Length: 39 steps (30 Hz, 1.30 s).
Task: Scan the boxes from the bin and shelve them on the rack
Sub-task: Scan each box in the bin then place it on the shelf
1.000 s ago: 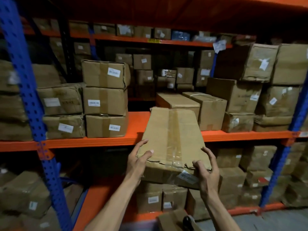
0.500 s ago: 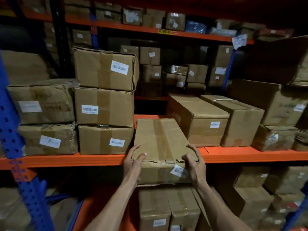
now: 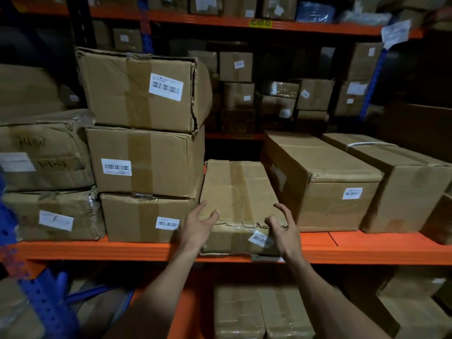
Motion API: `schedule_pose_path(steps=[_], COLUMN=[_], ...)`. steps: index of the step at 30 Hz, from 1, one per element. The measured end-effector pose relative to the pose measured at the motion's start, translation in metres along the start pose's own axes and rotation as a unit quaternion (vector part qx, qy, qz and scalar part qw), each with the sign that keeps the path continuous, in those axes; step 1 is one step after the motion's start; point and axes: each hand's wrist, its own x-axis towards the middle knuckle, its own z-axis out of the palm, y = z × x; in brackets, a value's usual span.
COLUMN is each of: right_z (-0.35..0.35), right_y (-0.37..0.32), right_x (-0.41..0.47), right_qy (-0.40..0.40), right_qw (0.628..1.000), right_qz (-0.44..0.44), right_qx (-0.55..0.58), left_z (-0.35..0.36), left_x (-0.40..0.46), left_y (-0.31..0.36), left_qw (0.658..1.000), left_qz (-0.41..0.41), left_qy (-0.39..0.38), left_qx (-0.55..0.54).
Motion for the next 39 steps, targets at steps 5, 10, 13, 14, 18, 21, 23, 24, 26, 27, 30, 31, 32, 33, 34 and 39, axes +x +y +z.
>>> schedule_pose_path(steps=[5,10,13,14,18,21,23,24,26,27,30,31,32,33,34,39], right_z=[-0.001,-0.003,-0.006,-0.007,-0.02,-0.038,-0.055,-0.065,-0.086,-0.096,-0.124,-0.134,-0.145,-0.155,-0.165,-0.203], right_y=[0.004,0.014,0.021,0.021,0.014,0.019,0.035,0.047,0.076,0.093,0.147,0.165,0.183,0.201,0.219,0.304], right_x=[0.036,0.052,0.056,0.057,0.059,0.044,0.018,0.0,-0.037,-0.056,-0.116,-0.136,-0.157,-0.176,-0.194,-0.271], right_qy=[-0.048,-0.077,-0.083,-0.09,-0.14,-0.148,-0.128,-0.122,-0.122,-0.123,-0.139,-0.147,-0.158,-0.167,-0.171,-0.133], right_qw=[0.999,0.997,0.996,0.995,0.988,0.983,0.986,0.986,0.981,0.977,0.963,0.954,0.944,0.936,0.929,0.896], right_qz=[0.013,0.018,0.014,0.016,0.019,0.029,0.01,0.0,0.001,0.005,0.049,0.073,0.098,0.121,0.144,0.242], right_qx=[-0.014,-0.02,-0.022,-0.026,-0.065,-0.101,-0.104,-0.114,-0.151,-0.171,-0.228,-0.251,-0.271,-0.284,-0.295,-0.347], left_z=[0.015,0.023,0.024,0.024,0.037,0.051,0.058,0.063,0.077,0.087,0.115,0.124,0.134,0.143,0.152,0.205], left_x=[0.022,0.033,0.035,0.034,0.014,-0.032,-0.073,-0.094,-0.133,-0.153,-0.215,-0.235,-0.254,-0.272,-0.289,-0.348], left_y=[0.013,0.012,0.012,0.014,0.024,0.017,-0.002,-0.016,-0.05,-0.07,-0.128,-0.146,-0.166,-0.184,-0.201,-0.284], left_qw=[0.99,0.991,0.985,0.981,0.973,0.971,0.962,0.957,0.952,0.953,0.967,0.968,0.966,0.962,0.957,0.918], left_qz=[-0.005,-0.026,-0.036,-0.047,-0.072,-0.027,0.046,0.087,0.134,0.148,0.16,0.155,0.146,0.125,0.098,0.031], left_qy=[0.017,-0.001,-0.015,-0.022,0.004,0.088,0.128,0.127,0.103,0.089,-0.012,-0.067,-0.116,-0.163,-0.207,-0.345], left_qx=[0.139,0.134,0.167,0.186,0.219,0.222,0.235,0.247,0.254,0.25,0.198,0.187,0.181,0.178,0.177,0.191])
